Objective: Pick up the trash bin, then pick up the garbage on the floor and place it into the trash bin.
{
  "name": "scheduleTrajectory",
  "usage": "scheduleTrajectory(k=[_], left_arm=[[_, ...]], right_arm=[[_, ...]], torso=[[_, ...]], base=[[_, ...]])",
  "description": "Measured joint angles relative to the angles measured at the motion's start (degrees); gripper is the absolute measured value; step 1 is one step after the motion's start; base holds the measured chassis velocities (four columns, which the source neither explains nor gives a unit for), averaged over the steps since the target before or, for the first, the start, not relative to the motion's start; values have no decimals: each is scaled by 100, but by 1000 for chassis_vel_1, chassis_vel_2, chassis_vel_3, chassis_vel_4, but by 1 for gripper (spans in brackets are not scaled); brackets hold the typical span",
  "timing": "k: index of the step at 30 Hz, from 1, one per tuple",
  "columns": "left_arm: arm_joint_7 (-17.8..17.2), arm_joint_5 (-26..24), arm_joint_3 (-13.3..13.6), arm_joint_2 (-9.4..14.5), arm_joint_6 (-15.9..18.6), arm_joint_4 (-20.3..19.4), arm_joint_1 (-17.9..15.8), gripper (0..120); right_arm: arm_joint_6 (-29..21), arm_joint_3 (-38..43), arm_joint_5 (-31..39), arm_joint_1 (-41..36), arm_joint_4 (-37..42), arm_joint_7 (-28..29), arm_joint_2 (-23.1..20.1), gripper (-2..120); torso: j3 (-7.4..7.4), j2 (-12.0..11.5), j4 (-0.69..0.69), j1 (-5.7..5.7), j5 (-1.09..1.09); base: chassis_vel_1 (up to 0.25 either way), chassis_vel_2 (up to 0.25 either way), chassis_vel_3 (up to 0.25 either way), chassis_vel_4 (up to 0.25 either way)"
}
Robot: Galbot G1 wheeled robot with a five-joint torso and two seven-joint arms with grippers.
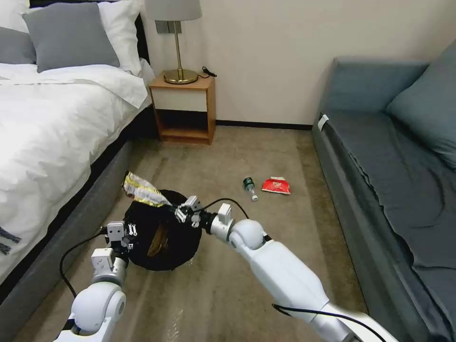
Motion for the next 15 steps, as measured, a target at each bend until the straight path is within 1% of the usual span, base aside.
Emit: scheduleTrajectory(k=[4, 6, 8, 9, 10, 12, 14, 15], left_arm=[[0, -33, 16, -4, -4, 12, 18, 4], [1, -34, 22, -7, -13, 13, 29, 4], [1, -34, 32, -14, -26, 14, 44, 4], [1, -34, 32, -14, -26, 14, 44, 4], [3, -34, 32, -15, -29, 14, 48, 4], [5, -34, 31, -16, -43, 14, 52, 4], [5, -34, 28, -16, -45, 14, 53, 4], [6, -35, 19, -15, -51, 14, 55, 4]], right_arm=[[14, -44, -171, -70, -71, 21, -7, 0], [30, -45, -250, -82, -116, 41, -10, 2], [77, -28, -338, -85, -222, 88, -10, 13], [77, -28, -338, -85, -222, 88, -10, 13], [94, -20, -365, -85, -265, 110, -11, 16], [123, -10, -405, -80, -335, 131, -22, 28], [129, -8, -413, -78, -347, 134, -24, 29], [145, -3, -435, -75, -375, 137, -29, 36]], torso=[[0, 0, 0, 0, 0], [0, 0, 0, 0, 0], [0, 1, 0, 0, 0], [0, 1, 0, 0, 0], [0, 1, 0, 0, 0], [0, 1, 0, 0, 0], [0, 1, 0, 0, 0], [0, 1, 0, 0, 0]], base=[[0, 0, 0, 0], [0, 0, 0, 0], [0, 0, 0, 0], [0, 0, 0, 0], [0, 0, 0, 0], [0, 0, 0, 0], [0, 0, 0, 0], [0, 0, 0, 0]])
